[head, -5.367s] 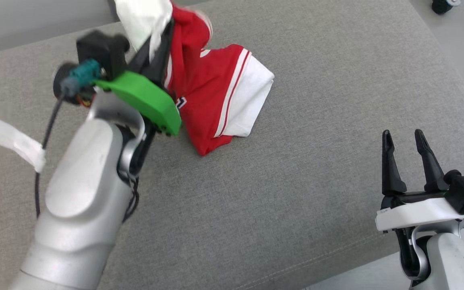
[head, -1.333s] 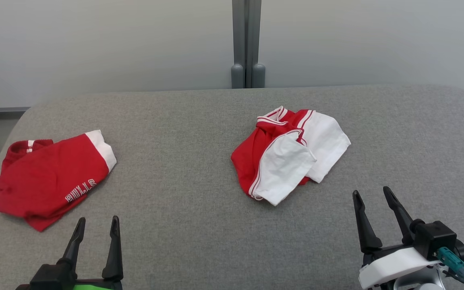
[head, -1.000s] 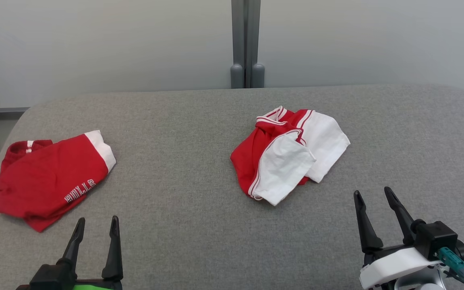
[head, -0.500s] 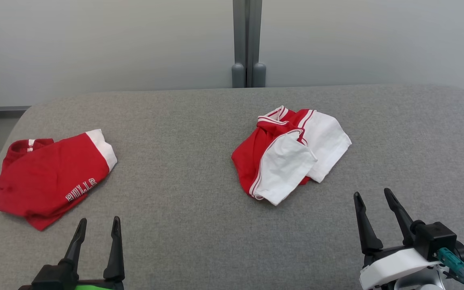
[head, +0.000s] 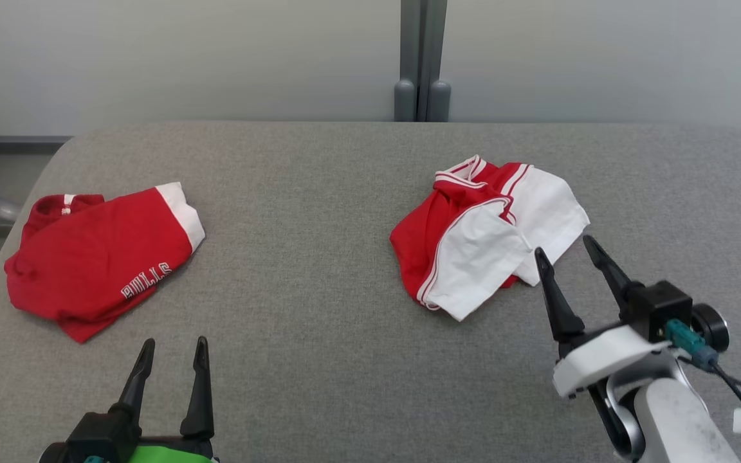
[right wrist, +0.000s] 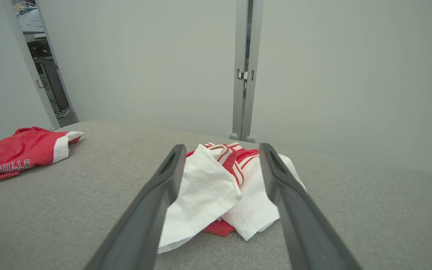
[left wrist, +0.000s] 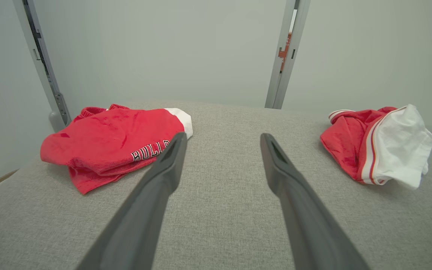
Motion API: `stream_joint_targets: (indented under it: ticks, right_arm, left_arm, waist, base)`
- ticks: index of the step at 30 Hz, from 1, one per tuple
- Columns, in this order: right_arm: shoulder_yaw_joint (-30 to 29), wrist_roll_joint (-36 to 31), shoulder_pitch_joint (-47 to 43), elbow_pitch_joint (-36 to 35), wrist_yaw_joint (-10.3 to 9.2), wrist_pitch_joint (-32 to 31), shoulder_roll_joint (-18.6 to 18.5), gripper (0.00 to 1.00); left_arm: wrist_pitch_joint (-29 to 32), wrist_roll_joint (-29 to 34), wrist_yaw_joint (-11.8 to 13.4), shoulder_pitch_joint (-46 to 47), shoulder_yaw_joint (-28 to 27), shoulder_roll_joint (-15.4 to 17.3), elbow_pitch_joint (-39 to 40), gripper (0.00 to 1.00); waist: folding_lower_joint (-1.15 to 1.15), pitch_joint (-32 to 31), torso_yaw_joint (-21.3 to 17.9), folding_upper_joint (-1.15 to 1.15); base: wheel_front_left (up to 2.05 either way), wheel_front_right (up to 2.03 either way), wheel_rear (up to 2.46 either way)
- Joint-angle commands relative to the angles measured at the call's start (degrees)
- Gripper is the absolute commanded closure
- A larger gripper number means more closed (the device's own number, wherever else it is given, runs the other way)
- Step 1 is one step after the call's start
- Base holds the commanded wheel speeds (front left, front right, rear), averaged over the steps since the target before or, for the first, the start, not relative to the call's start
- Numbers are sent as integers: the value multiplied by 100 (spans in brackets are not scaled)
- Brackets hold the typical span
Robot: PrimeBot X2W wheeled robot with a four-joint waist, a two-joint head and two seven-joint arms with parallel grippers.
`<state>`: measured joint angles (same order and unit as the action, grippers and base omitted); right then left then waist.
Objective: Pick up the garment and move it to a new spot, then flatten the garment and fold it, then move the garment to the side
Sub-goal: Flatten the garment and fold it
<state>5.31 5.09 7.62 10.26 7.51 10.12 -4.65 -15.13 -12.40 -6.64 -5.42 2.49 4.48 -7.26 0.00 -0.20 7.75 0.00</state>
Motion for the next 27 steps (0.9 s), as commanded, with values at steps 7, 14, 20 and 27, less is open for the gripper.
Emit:
stream_joint_targets:
  ticks: [7,14,20,27]
  right_arm:
    - [119,-117,1219,710,-4,-165,-237,0]
    - [92,-196,2067,1757,-4,-191,-375,0]
    - [-108,-225,2505,2745,-4,-182,-367,0]
    - [-410,-114,2782,3729,-4,-108,-222,0]
  left_arm:
    - [-3,86,-39,352,130,-89,-17,0]
    - [-4,41,-43,637,341,-132,-93,0]
    - [-4,31,-50,771,397,-150,-122,0]
    - [-3,25,-57,859,450,-157,-155,0]
  waist:
    - [0,480,360,0]
    - [0,767,697,0]
    - [0,901,884,0]
    - [0,1000,1001,0]
  base:
    - [0,0,0]
    - [0,0,0]
    - [0,0,0]
    - [0,0,0]
